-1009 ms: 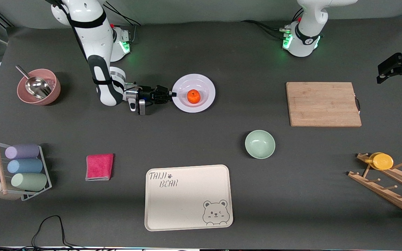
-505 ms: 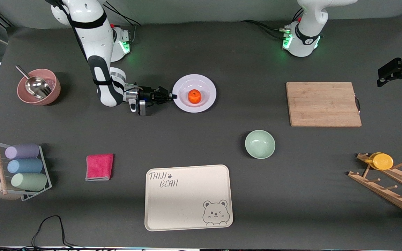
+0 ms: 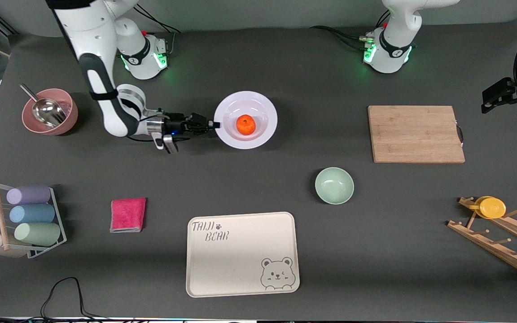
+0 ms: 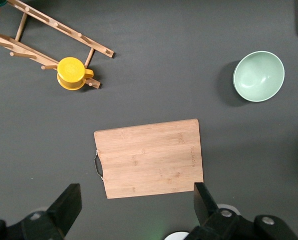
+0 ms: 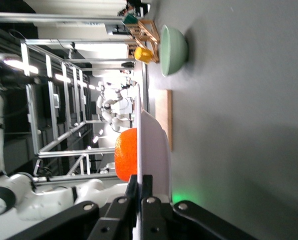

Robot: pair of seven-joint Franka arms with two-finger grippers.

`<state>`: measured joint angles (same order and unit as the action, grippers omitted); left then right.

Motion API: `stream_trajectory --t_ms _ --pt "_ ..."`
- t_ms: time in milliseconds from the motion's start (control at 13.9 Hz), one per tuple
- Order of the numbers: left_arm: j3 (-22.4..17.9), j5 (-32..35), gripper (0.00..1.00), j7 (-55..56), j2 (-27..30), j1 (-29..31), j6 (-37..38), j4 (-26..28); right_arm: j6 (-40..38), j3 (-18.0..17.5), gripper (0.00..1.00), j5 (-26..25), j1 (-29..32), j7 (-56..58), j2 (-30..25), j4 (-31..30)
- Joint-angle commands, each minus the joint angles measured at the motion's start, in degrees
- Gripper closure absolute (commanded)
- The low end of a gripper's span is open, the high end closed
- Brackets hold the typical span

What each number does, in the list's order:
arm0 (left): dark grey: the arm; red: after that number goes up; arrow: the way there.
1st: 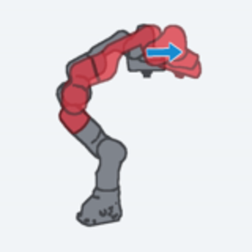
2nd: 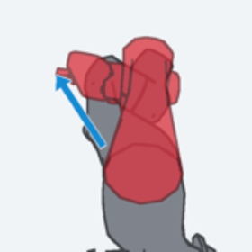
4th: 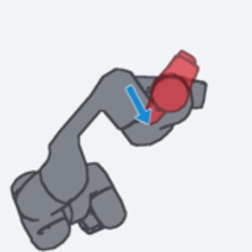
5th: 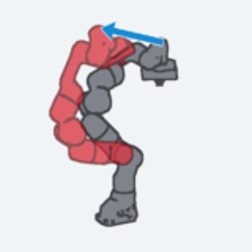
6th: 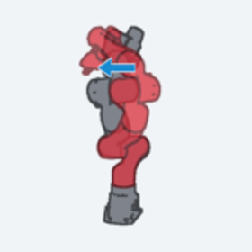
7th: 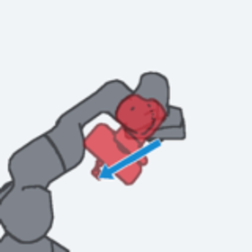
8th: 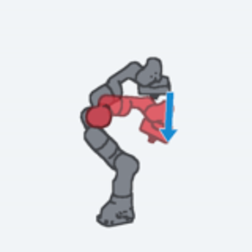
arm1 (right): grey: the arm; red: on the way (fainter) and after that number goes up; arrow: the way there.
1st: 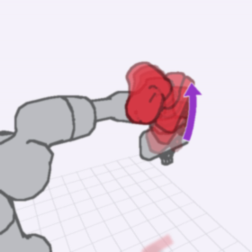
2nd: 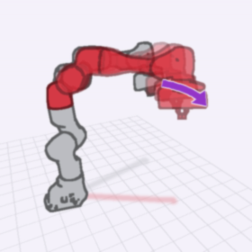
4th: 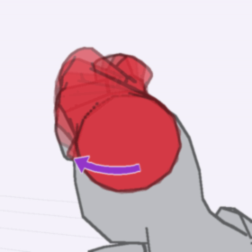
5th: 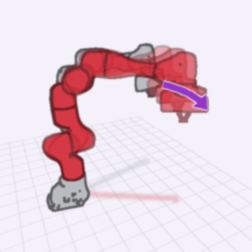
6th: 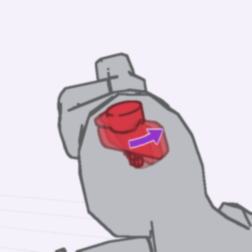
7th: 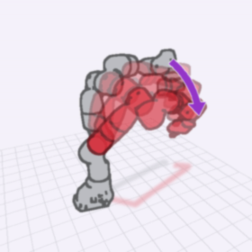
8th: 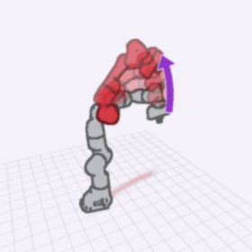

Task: Place orange and plate with both arms
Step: 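Grip the white plate rim with the right gripper, then slide the plate with the right gripper onto the bear placemat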

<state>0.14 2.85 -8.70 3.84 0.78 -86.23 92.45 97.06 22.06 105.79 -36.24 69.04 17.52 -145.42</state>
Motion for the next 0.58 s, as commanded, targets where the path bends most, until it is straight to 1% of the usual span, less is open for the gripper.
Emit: stream_trajectory --t_ms 0,72,216,360,505 --pt "0.21 0.31 0.0 1.65 0.65 0.1 -0.43 0.45 0.59 -0.18 1.0 -1.38 0.73 -4.69 -1.44 2.84" --pt "0.3 0.31 0.0 3.32 0.73 -0.16 -0.34 0.45 0.59 -0.18 1.0 -1.38 0.82 -5.49 -0.04 5.12" --pt "0.3 -0.74 0.0 7.71 1.17 -0.25 0.01 0.98 0.59 0.0 1.0 -1.38 1.17 -5.93 4.51 11.88" --pt "0.3 -1.71 0.0 8.34 1.26 -0.08 -0.08 1.24 0.59 -0.09 1.0 -1.38 2.66 -8.03 10.92 21.01" --pt "0.3 -1.8 0.0 8.34 1.17 0.1 -0.52 1.33 0.59 0.08 1.0 -1.38 4.32 -14.78 17.08 31.9"
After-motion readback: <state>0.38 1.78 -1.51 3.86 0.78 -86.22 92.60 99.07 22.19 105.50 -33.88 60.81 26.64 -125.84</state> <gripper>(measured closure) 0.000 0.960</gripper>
